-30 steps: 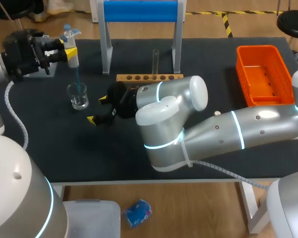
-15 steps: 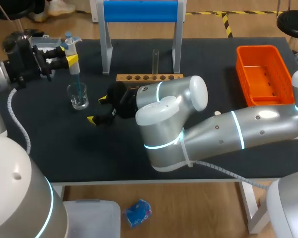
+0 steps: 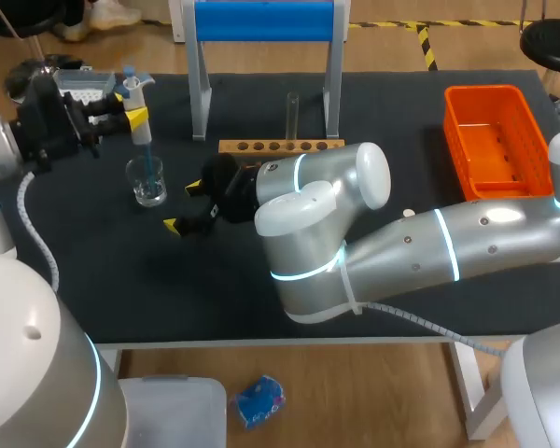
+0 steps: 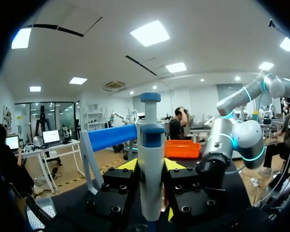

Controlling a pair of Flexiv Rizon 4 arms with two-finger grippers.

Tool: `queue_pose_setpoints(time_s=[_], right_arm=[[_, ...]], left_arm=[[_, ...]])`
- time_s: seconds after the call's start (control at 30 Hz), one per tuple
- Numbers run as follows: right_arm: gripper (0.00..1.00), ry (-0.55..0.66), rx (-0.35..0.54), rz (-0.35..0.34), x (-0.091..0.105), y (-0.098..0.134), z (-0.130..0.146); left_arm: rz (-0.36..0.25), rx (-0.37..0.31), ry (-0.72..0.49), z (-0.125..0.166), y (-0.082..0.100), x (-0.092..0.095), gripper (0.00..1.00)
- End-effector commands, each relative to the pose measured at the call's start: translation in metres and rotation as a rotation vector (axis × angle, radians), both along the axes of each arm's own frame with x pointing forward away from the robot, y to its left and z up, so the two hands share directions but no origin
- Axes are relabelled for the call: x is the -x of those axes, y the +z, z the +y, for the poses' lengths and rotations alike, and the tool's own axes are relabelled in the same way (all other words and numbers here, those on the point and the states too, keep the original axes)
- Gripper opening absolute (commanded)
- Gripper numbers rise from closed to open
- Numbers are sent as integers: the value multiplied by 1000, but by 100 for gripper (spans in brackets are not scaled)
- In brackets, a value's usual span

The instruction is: Invert the test tube, pick up the pipette, mount the tip to pipette, aspirate from beaker and dispense into the tube, eject the tip, return the pipette, and cap with the stopper.

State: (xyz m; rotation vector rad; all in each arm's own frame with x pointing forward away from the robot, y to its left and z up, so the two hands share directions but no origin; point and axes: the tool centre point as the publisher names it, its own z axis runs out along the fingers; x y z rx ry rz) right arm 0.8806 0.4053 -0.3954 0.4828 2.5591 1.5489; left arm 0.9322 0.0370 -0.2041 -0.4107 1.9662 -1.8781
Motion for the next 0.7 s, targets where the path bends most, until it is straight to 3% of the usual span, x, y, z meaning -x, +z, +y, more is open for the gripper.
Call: queue_pose_setpoints(time_s=[0.03, 0.7], right_arm=[[100, -3, -2, -2, 0, -2, 2], [100, -3, -2, -2, 0, -2, 2]], left_arm=[[1, 1, 7, -1, -2, 0, 0], [6, 5, 21, 0, -8, 0, 0]])
